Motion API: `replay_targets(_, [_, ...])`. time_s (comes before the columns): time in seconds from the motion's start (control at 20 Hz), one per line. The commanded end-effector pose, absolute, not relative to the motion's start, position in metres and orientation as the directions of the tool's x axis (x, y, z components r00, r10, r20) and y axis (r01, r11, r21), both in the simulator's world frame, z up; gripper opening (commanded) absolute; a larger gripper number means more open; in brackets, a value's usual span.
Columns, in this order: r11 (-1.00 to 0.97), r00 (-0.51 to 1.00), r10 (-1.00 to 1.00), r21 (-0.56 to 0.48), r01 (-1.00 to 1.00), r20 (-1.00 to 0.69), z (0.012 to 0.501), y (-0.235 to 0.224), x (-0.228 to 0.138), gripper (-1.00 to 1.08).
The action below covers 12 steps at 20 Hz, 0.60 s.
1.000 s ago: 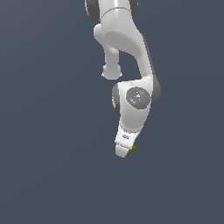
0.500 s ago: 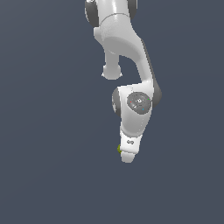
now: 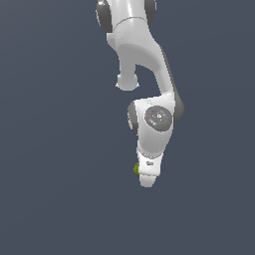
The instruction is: Pick up the object and move it to a goal position.
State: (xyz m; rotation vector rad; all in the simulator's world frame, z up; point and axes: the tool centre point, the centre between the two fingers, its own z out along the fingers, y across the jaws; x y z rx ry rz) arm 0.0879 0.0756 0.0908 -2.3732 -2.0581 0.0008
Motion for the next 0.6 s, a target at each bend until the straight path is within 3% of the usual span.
replay_targets(0.0, [-0.141, 0.141, 0.99, -0.001, 0.99, 0.0, 0.089, 0.076, 0.088, 1.0])
replay_targets(0.55, [-0.136, 0.136, 0.991, 0.0, 0.991, 0.0, 0.042, 0.076, 0.087, 1.0])
